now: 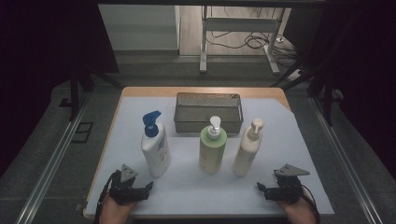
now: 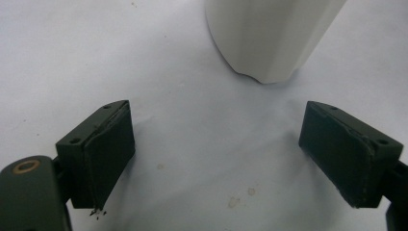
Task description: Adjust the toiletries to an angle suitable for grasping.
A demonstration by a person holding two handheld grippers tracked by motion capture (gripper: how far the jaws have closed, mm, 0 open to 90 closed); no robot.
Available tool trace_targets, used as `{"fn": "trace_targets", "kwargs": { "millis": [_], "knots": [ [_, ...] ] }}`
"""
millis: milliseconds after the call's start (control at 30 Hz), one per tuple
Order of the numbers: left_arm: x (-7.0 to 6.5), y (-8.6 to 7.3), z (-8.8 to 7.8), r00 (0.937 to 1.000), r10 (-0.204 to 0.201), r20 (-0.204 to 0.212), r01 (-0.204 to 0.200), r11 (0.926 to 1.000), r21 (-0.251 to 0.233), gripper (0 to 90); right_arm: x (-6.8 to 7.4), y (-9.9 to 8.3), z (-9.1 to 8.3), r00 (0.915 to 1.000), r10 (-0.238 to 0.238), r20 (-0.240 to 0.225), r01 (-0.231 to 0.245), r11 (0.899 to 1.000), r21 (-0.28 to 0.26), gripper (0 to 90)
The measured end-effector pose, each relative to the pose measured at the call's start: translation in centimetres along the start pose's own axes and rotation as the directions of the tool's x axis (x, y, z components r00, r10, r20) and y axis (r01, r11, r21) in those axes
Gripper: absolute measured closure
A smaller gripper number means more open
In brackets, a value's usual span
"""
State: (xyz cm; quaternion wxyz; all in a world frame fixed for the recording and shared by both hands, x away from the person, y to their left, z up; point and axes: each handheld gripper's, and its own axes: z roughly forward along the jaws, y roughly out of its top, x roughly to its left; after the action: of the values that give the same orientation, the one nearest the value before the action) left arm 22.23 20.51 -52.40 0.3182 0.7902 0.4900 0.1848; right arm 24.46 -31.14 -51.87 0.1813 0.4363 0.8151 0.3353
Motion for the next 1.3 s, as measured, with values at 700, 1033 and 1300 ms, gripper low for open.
{"fn": "trace_targets", "kwargs": {
  "millis": [700, 1033, 1300],
  "knots": [
    [0.19, -0.27, 0.07, 0.9999, 0.006, 0.012, -0.006, 0.9996, -0.027, 11.9, -0.08, 0.04, 0.01, 1.0, 0.003, -0.006, -0.003, 1.0, 0.001, 12.3],
    [0.18, -0.29, 0.07, 0.9999, 0.006, 0.012, -0.005, 0.9996, -0.028, 11.9, -0.2, 0.11, -0.04, 0.9998, -0.001, -0.022, 0.001, 1.0, 0.005, 11.1],
    [0.19, -0.3, 0.06, 0.9999, 0.006, 0.012, -0.005, 0.9996, -0.029, 12.0, -0.32, 0.16, -0.38, 0.9987, 0.026, -0.044, -0.026, 1.0, 0.009, 12.1]
  ]
}}
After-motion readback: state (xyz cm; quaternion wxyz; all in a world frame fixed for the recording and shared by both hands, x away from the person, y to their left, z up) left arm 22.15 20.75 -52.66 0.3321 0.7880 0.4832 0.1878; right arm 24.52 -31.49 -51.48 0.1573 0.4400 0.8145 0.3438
